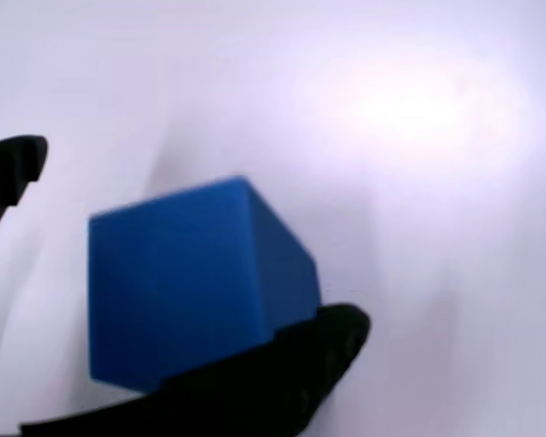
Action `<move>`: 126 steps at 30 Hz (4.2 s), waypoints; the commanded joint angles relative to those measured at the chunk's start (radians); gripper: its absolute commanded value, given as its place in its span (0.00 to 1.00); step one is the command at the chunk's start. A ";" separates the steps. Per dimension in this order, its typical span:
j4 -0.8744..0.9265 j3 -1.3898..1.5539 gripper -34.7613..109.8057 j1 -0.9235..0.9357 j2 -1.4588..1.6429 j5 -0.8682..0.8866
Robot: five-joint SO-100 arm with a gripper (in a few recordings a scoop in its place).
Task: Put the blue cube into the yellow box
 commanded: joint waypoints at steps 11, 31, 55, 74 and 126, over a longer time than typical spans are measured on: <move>-0.046 0.005 0.64 0.008 0.057 -0.074; -0.067 0.000 0.57 0.018 0.021 -0.144; -0.117 -0.103 0.51 0.006 -0.069 -0.133; -0.106 -0.052 0.44 -0.008 -0.023 -0.095; -0.034 -0.008 0.38 -0.597 0.782 0.140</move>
